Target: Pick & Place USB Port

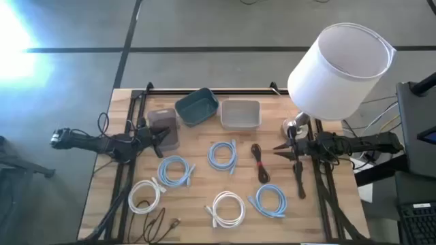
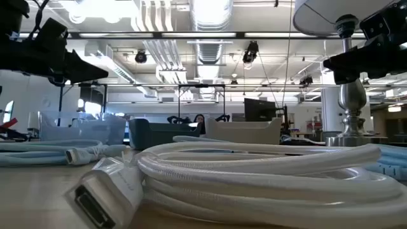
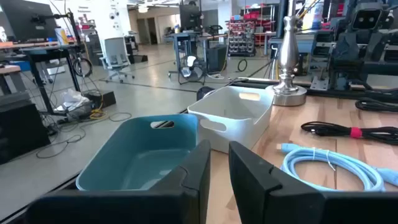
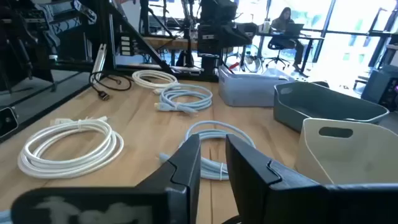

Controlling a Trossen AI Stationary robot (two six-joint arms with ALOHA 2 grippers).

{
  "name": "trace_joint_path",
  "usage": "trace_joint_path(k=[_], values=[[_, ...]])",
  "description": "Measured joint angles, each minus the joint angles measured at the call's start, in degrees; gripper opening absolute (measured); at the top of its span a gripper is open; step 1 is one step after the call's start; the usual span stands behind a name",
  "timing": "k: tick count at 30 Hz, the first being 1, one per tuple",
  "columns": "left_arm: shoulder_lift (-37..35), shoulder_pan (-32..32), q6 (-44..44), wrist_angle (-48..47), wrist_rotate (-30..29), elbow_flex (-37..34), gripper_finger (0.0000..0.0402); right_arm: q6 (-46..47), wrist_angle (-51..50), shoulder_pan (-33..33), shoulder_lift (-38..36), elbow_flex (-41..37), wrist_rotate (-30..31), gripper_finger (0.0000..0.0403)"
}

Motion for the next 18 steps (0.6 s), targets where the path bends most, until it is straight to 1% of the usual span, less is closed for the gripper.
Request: trace_joint_path(k=[11,18], values=[[0.0,0.0,0.0,0.0,0.0,0.0,0.0062,0.0,0.0,0.0,0.0,0.0,0.0,0.0089],[0.0,0.0,0.0,0.0,0.0,0.0,0.0062,0.0,0.0,0.0,0.0,0.0,0.0,0.008]])
